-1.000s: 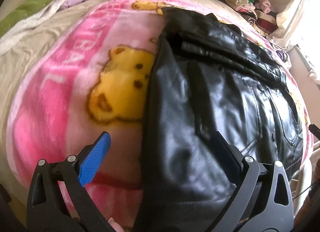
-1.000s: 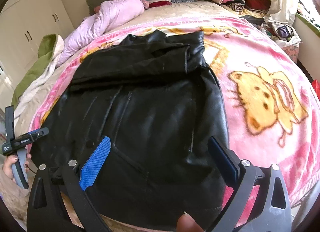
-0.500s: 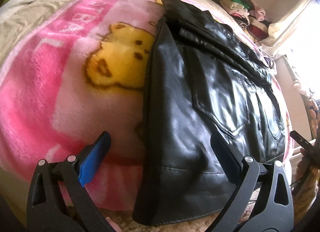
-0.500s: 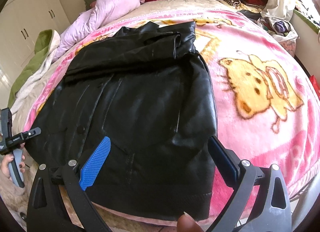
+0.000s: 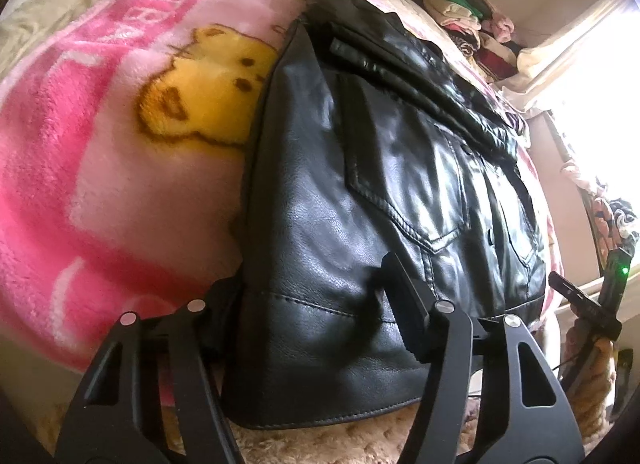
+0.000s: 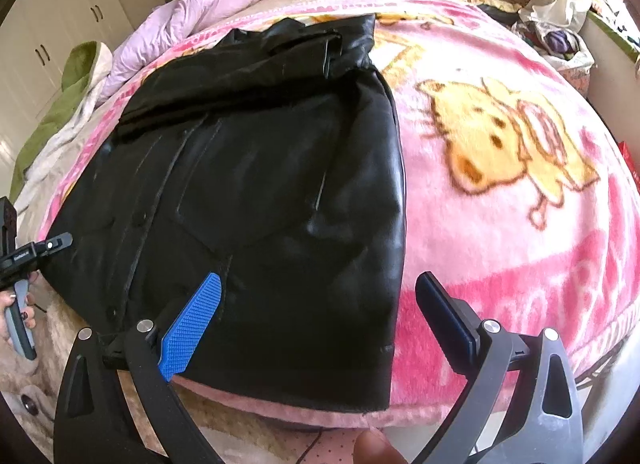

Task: Fold large clothes
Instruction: 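Close the left tool on the jacket hem while the right tool grasps the hem, then lift the hem with both tools and fold it over toward the collar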

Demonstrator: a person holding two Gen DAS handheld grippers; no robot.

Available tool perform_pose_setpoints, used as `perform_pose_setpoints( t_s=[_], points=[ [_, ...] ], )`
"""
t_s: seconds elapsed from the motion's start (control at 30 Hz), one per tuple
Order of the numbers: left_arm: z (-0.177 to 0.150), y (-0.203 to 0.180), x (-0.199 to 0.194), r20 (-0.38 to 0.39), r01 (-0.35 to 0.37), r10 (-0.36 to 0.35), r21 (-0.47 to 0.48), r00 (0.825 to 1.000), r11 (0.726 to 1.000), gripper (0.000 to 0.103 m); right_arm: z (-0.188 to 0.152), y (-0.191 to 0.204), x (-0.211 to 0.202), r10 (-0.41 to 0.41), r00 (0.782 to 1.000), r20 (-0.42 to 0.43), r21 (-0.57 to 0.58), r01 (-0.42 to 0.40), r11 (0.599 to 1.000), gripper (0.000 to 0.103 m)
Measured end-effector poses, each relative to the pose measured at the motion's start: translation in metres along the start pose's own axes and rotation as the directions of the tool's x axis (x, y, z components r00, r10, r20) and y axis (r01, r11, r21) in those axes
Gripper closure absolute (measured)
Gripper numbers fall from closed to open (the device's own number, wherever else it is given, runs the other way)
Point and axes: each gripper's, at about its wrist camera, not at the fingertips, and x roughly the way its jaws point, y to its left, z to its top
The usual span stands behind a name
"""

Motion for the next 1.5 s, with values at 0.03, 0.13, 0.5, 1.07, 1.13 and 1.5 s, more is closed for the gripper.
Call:
perform_pose_setpoints(
  t_s=[0.03,0.13,0.5,1.07,1.13,1.5],
  points=[
    [0.000,0.000,0.000,-0.001,0.002,-0.002,-0.004,1.000,1.000,0.049,-0.002,0.000,0.001,0.003,1.000,-0.008,-0.002,-0.003,1.000,0.006],
    [0.000,0.002,0.002,-0.006,0.015,-0.015,-0.017,1.000,1.000,0.050,-0.007,-0.004,0.005,0.014,0.999,-0.035,-0.009,-0.014,1.000,0.006],
    [-0.002,-0.001,-0.005,0.029,0.067,-0.066,-0.030,0.997,0.997,0.087,-0.028,-0.008,0.009,0.129,0.990,-0.062,-0.068,-0.133,0.989,0.068],
    [0.018,-0.036,-0.091,0.241,0.167,-0.170,0.034,0.955,0.985,0.093,-0.010,-0.012,-0.106,0.425,0.873,0.239,-0.137,-0.403,0.905,0.089],
    [0.029,-0.037,-0.101,0.266,0.187,-0.190,0.034,0.945,0.982,0.093,-0.003,-0.018,-0.113,0.424,0.858,0.289,-0.108,-0.411,0.905,0.089],
    [0.097,-0.056,-0.094,0.278,0.142,-0.151,0.053,0.949,0.988,0.093,0.050,-0.035,-0.107,0.413,0.780,0.470,0.001,-0.468,0.884,0.088]
  ],
)
